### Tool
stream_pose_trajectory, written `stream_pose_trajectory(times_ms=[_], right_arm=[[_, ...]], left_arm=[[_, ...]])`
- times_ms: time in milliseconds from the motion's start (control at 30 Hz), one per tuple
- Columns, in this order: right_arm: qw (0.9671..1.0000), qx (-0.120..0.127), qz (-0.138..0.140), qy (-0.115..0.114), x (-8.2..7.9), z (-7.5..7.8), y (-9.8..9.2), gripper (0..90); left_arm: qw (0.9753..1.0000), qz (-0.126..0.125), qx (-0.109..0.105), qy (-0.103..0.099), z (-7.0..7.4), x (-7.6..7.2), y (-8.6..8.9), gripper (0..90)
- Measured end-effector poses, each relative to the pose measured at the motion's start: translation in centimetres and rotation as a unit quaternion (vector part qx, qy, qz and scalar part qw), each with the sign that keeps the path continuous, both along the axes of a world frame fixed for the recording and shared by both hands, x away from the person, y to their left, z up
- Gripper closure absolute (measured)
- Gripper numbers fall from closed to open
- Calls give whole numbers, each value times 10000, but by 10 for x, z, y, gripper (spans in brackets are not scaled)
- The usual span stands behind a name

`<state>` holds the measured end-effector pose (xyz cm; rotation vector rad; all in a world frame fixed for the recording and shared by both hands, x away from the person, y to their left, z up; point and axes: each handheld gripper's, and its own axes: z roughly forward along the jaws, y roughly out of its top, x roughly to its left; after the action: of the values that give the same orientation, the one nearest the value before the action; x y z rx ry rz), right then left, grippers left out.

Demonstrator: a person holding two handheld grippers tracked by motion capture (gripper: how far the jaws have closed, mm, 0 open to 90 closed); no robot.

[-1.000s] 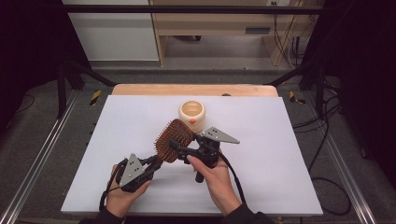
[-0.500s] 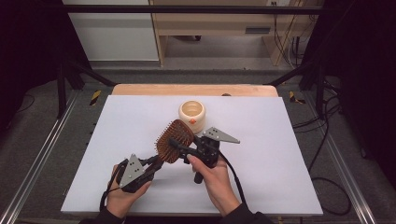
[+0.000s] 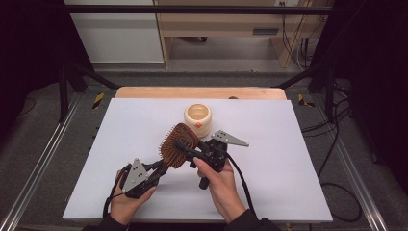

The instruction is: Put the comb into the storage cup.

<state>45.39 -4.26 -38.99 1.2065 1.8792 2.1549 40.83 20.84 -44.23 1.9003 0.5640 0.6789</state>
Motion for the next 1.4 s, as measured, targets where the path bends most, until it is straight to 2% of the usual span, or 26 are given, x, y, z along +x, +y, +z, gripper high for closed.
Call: stream_pose_trajectory(times_ms=[233, 433, 600, 700, 800, 933, 1000, 1167, 1267, 1400], right_arm=[[10000, 13, 27, -11, -1, 1, 0, 500], [10000, -69, 3, -31, -3, 1, 0, 507], [10000, -21, -35, -11, -2, 1, 0, 509], [9999, 60, -83, 14, 0, 2, -3, 508], [9997, 58, -229, 18, 3, 4, -10, 507], [9992, 23, -401, 6, 9, 6, -22, 507], [9989, 49, -468, 17, 11, 7, -27, 507], [9982, 44, -606, 2, 16, 9, -39, 506], [9976, 80, -683, 21, 18, 11, -46, 506], [9968, 76, -792, 12, 20, 15, -56, 505]], left_arm=[[10000, -29, -62, 32, -1, 1, 1, 724], [9998, -66, -117, 135, -3, 3, 0, 721], [9994, -3, -294, 153, -6, 5, 2, 699], [9985, 126, -502, 183, -6, 7, 7, 610], [9965, 202, -783, 207, -6, 8, 12, 531], [9950, 355, -922, 133, -5, 9, 19, 457], [9934, 488, -1032, 97, -4, 9, 22, 416], [9903, 818, -1127, -15, -5, 11, 33, 224], [9879, 1010, -1181, -4, -6, 13, 43, 123], [9841, 1287, -1223, 103, -11, 13, 61, 76]])
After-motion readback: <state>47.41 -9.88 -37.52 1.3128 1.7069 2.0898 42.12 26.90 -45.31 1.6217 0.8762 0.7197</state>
